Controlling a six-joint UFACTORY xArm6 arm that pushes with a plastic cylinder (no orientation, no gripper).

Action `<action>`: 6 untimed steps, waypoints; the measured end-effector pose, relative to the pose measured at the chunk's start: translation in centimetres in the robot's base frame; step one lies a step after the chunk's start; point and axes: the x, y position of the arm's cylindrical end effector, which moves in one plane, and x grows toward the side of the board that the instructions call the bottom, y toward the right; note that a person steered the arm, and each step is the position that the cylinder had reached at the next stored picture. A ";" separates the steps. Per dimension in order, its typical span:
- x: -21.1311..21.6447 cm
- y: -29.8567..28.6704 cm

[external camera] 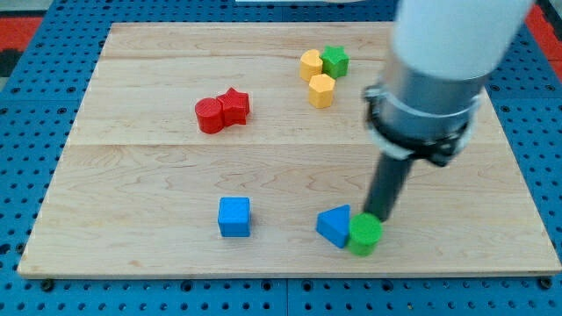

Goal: Slide the green circle and blue triangle to up

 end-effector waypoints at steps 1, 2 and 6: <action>0.7 0.0; 0.7 6.0; 6.1 -1.0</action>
